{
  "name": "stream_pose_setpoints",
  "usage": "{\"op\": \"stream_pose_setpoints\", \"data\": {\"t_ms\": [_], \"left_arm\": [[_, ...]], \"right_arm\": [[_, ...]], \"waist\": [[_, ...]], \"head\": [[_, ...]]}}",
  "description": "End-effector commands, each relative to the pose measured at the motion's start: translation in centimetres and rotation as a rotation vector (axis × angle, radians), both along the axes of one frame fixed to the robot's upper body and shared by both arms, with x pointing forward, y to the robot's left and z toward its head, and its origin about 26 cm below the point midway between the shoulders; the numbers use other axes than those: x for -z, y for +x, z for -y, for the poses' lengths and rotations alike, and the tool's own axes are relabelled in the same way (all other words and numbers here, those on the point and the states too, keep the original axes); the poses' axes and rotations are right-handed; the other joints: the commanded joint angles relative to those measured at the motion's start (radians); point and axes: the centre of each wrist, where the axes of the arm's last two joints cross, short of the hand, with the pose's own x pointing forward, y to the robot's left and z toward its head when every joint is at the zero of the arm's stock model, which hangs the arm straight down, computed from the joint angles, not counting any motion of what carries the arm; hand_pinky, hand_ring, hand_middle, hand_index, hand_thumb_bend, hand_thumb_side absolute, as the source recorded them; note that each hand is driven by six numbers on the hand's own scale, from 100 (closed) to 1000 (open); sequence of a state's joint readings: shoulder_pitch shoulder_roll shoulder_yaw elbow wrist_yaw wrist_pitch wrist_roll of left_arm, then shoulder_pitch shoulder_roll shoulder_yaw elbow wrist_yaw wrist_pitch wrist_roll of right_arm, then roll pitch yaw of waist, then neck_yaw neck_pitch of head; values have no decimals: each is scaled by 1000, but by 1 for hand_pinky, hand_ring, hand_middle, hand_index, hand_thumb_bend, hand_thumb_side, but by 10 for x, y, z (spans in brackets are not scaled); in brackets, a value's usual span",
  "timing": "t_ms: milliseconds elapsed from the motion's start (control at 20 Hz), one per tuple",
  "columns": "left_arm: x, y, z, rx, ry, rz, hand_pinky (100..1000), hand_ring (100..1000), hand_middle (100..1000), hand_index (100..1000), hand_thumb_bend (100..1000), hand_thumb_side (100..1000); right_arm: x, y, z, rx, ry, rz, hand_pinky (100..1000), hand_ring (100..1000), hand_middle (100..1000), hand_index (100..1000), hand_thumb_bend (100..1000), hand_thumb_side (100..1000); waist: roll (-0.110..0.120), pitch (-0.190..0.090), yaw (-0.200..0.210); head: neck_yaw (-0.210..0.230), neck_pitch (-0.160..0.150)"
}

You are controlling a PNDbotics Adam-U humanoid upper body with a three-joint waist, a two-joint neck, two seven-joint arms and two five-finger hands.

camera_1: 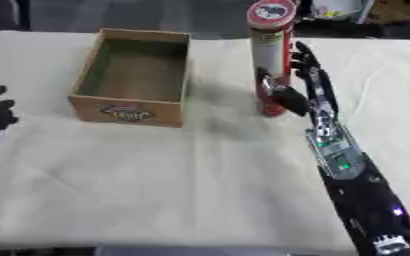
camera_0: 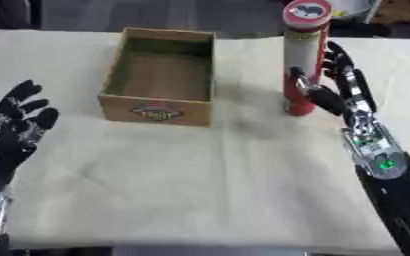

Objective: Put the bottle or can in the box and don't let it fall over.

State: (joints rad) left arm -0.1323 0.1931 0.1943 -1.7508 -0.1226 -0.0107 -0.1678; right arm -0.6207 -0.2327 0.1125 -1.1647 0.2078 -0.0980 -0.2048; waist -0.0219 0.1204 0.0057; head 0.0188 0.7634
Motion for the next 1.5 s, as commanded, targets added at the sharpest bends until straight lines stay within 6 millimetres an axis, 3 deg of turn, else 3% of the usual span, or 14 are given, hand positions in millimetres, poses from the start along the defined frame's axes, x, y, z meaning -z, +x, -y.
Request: {"op": "stream_pose_setpoints", "data": {"t_ms": [50,600,1100,1300,1400,1500], "left_arm": [[-7,1,0,10,12,23,758,858,880,961,733,644],[-7,1,1,14,11,23,758,859,880,961,734,644],[-9,3,2,22,11,29,758,859,880,961,735,643],[-10,3,3,25,11,32,758,859,879,961,735,643],[-10,4,3,27,11,33,758,859,879,961,736,643],[-11,4,3,28,11,34,758,859,879,961,734,644]], "right_arm": [[-11,5,0,28,-48,27,945,925,882,1000,438,360],[-6,19,-2,206,-207,14,1000,996,934,1000,440,274],[2,29,-5,247,-88,-22,996,973,915,977,446,280],[3,31,-9,232,-6,-28,996,968,906,925,436,265],[3,32,-10,228,42,-31,992,962,898,865,404,222],[4,32,-11,227,85,-35,988,955,886,783,314,112]], "waist": [[16,-24,1],[20,-23,9],[19,-15,23],[19,-13,28],[18,-11,31],[18,-10,34]], "head": [[-3,-2],[-9,0],[-17,-5],[-19,-9],[-20,-10],[-21,-12]]}}
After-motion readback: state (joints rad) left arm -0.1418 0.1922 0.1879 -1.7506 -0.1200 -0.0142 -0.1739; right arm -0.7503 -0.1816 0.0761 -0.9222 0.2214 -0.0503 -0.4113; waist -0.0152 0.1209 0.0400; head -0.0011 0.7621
